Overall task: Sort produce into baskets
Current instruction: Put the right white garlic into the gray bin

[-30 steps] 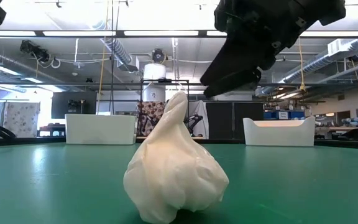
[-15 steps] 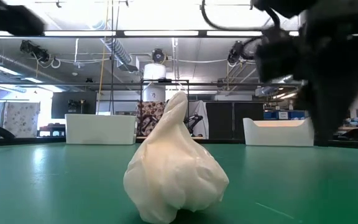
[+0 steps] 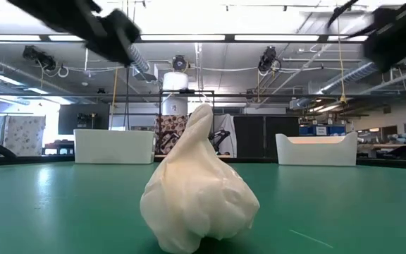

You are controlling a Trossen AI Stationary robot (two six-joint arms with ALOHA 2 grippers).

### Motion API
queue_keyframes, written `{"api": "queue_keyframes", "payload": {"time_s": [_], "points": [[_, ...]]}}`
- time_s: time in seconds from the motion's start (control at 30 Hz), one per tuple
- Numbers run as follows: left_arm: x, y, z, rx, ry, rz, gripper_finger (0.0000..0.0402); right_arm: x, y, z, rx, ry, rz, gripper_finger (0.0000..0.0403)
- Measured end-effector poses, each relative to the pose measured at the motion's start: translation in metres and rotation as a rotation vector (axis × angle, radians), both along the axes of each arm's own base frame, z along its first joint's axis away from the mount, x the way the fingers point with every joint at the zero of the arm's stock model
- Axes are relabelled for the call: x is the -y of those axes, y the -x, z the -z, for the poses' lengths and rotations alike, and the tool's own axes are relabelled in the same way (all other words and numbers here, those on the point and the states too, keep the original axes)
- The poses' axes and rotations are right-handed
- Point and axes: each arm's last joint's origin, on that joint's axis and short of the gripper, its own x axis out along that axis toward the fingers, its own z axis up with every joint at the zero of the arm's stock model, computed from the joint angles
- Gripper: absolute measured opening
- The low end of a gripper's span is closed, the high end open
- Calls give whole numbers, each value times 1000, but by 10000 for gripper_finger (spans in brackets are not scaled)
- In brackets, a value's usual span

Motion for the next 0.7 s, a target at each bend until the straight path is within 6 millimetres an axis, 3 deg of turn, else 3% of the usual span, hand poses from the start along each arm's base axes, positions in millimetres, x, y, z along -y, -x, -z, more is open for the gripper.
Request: {"api": "queue_keyframes", "payload": {"time_s": [0.17,0.33,0.7], "points": [[-2,-5,5,188,1,-55,233,-37,19,-6,12,-42,-45,229],[-1,-6,5,292,56,-66,233,-61,35,-7,66,-14,-45,229],[0,-4,14,305,103,-108,232,-77,46,-1,243,96,71,225]]}}
